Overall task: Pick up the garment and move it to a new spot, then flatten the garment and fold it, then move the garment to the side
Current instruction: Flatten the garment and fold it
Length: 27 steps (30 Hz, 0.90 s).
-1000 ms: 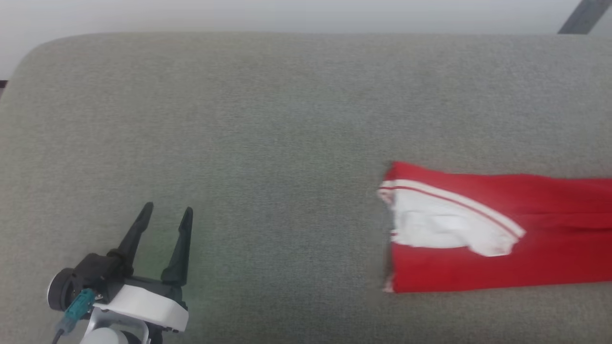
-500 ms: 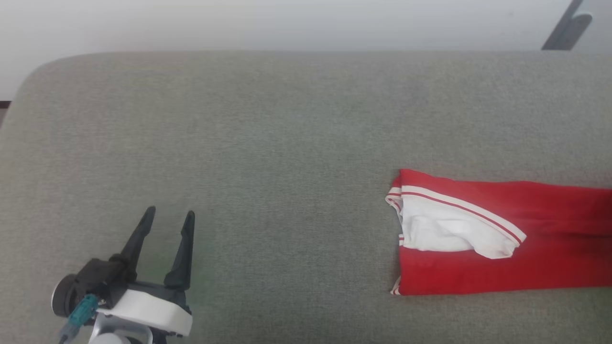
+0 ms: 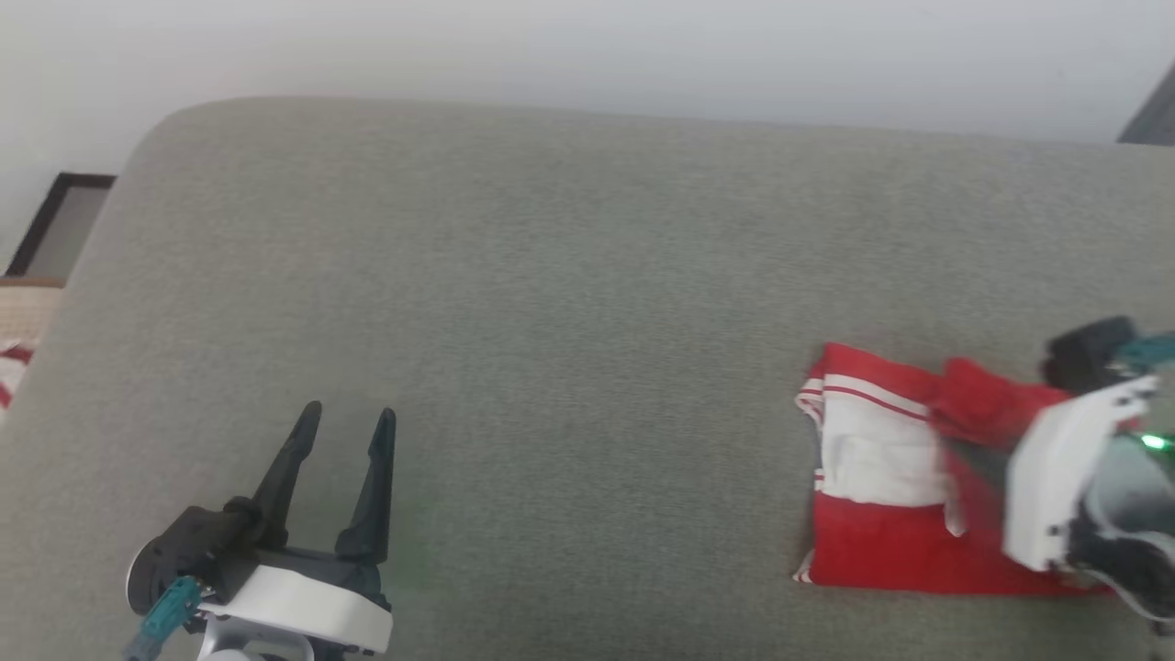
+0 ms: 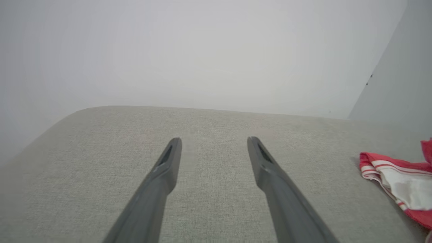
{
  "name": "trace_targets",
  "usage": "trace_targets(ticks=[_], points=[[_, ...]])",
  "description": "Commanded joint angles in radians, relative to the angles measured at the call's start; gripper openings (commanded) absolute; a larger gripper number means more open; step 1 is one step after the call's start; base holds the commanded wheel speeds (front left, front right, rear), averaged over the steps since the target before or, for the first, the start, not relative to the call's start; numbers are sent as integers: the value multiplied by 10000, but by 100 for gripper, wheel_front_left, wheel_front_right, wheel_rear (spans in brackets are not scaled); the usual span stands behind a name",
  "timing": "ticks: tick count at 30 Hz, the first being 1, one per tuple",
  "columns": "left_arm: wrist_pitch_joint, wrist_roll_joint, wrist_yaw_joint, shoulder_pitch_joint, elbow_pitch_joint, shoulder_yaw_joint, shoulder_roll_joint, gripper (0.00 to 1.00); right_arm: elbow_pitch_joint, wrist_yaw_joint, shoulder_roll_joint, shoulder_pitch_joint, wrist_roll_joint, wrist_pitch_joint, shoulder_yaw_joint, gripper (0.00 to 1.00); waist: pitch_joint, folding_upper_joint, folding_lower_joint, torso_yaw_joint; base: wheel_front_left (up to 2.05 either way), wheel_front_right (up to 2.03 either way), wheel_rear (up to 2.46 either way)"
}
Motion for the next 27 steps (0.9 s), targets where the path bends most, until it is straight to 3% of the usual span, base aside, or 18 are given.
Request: trace_targets(ticks=[1,9,17,19,20,21,27], points=[[-43,-84,-20,11,13,-41,-17,100,-93,2,207,-222,-89,75,268,0,32,0,0,200,0,0,0],[-43,-179,-20,-253,116,-233,-178,100,468,3,451,-710,-182,53,1348,0,204,0,0,777,0,0,0],[-43,-245,-20,-340,233,-251,-178,100,1046,3,369,-873,-220,-349,1898,2,234,0,0,884,0,0,0],[-43,-250,-20,-261,262,-199,-145,100,1113,3,333,-913,-150,-484,2001,40,168,0,0,817,0,0,0],[-43,-241,-20,-210,275,-170,-126,100,1137,3,312,-927,-132,-549,2055,75,124,0,0,771,0,0,0],[-43,-245,-20,-164,295,-173,-116,100,1150,2,292,-935,-119,-627,2083,100,76,0,0,720,0,0,0],[-43,-133,-20,37,445,-130,-15,100,1230,2,215,-928,111,-1026,2082,100,-313,0,0,318,0,0,0]])
